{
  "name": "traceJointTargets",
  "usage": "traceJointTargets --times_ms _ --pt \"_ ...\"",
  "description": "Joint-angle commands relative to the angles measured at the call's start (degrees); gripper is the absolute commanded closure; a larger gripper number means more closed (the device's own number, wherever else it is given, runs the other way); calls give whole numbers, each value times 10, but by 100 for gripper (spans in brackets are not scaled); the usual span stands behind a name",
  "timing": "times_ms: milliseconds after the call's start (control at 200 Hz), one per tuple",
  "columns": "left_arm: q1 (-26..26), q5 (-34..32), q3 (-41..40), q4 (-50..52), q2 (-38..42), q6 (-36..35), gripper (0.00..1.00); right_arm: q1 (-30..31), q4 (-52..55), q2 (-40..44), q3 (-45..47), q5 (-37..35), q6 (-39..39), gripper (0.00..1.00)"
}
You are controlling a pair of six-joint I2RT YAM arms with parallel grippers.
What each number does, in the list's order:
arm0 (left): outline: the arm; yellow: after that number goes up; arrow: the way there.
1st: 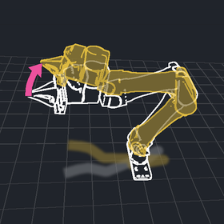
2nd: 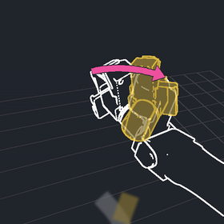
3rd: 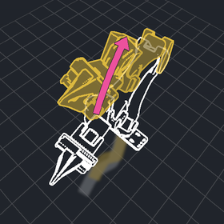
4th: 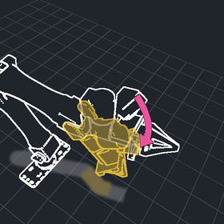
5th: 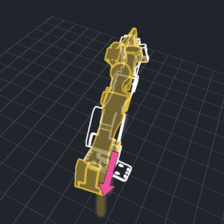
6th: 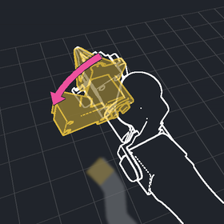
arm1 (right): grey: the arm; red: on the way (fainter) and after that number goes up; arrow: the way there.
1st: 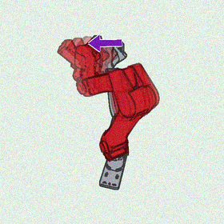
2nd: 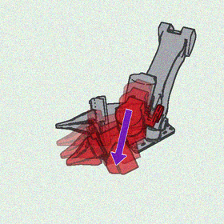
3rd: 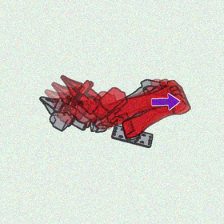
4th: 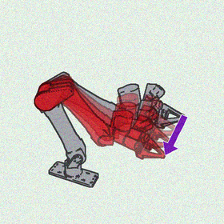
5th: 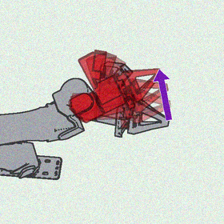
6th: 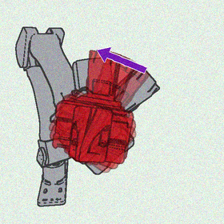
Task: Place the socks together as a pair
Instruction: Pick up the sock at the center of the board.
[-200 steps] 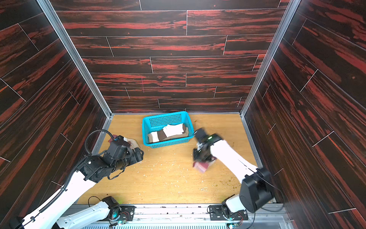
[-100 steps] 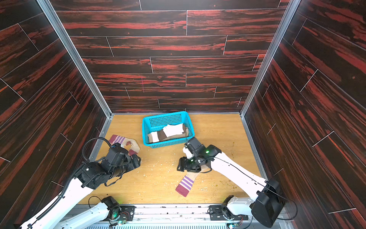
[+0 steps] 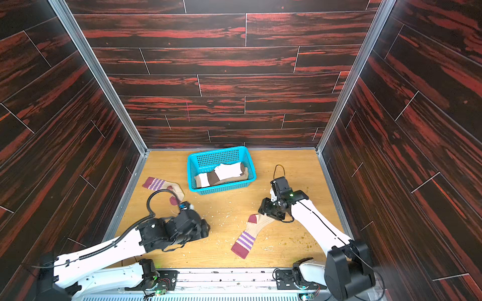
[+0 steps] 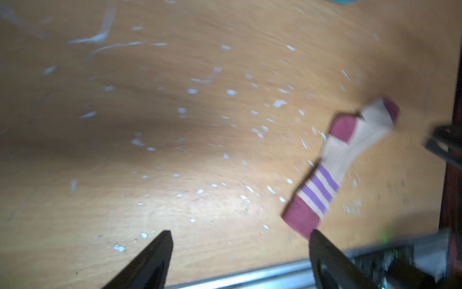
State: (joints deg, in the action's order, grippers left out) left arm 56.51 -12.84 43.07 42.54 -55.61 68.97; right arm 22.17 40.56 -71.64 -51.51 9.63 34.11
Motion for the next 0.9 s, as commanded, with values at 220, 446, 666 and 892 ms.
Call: traceJointTargets --times_ms 220,446,666,892 --pt "-341 51 47 100 38 -104 8 2 -46 111 14 129 -52 24" --pt "-578 127 106 20 -132 -199 8 3 -62 124 -12 173 -56 20" --pt "-680 149 245 12 -322 -251 8 22 -79 113 -12 189 -47 19" --pt "-732 161 356 -22 -482 -250 15 51 -80 90 -18 196 -38 19"
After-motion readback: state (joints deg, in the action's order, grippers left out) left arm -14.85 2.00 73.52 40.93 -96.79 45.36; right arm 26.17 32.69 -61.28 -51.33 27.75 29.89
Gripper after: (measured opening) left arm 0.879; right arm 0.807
